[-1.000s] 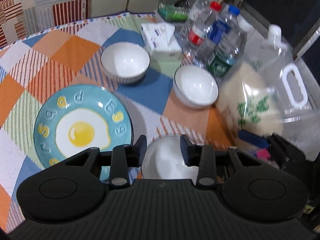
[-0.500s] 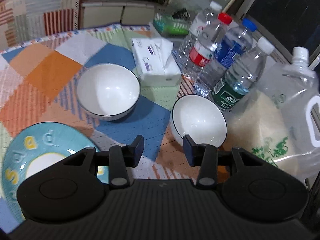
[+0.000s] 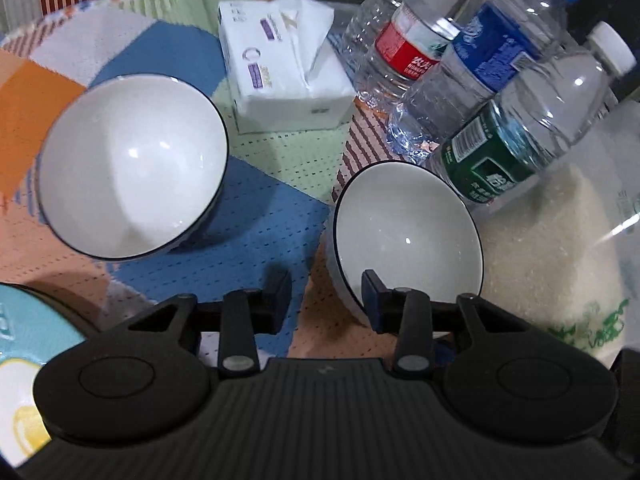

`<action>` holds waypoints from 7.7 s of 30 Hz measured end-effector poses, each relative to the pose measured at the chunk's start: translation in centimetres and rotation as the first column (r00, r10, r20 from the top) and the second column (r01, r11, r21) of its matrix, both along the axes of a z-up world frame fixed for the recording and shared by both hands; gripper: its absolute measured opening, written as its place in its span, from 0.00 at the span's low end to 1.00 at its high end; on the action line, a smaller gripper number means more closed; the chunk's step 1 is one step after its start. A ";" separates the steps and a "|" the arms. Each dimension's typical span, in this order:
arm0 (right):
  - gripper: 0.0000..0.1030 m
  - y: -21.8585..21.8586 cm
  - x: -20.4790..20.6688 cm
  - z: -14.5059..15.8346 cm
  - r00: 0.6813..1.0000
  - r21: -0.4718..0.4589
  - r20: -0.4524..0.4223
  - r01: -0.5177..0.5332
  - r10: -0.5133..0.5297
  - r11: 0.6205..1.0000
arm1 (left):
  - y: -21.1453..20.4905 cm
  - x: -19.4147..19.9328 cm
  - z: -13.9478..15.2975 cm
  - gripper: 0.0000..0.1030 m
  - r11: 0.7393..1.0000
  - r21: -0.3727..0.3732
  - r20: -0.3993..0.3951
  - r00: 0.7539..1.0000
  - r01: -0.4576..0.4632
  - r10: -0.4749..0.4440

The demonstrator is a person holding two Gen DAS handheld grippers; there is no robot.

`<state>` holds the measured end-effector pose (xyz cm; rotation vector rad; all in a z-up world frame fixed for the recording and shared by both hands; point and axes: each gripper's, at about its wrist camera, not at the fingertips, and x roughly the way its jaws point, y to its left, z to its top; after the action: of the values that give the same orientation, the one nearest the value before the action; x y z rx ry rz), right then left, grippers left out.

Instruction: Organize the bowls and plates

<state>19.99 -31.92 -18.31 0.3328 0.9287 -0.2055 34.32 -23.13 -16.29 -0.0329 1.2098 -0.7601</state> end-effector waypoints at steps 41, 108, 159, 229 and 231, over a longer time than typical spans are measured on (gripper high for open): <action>0.88 7.3 -4.6 9.3 0.916 -0.309 0.213 -0.268 0.341 0.912 | 12.8 -5.8 13.0 0.14 0.989 -0.104 0.025 0.994 -0.102 0.105; 0.93 10.4 -13.6 7.5 0.861 -0.295 -0.024 -0.492 0.508 0.819 | 13.7 -13.4 5.4 0.17 0.995 0.075 -0.056 0.996 -0.063 0.068; 0.61 -0.9 13.4 2.9 0.990 0.250 -0.054 -0.116 0.133 0.961 | 11.0 7.8 1.1 0.36 0.968 0.036 0.091 0.965 -0.250 0.246; 0.18 5.0 -10.0 11.2 0.992 0.051 0.015 -0.129 0.128 0.990 | 15.8 -15.1 7.8 0.15 0.988 -0.071 -0.167 0.978 -0.135 0.122; 0.18 5.2 -10.2 11.0 0.990 0.019 0.006 -0.138 0.138 0.990 | 15.6 -15.2 7.2 0.15 0.990 -0.063 -0.192 0.975 -0.129 0.115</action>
<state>9.82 -26.72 -7.28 0.2853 0.9452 -0.0687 19.14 -7.51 -9.08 -0.2436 1.3446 -0.7057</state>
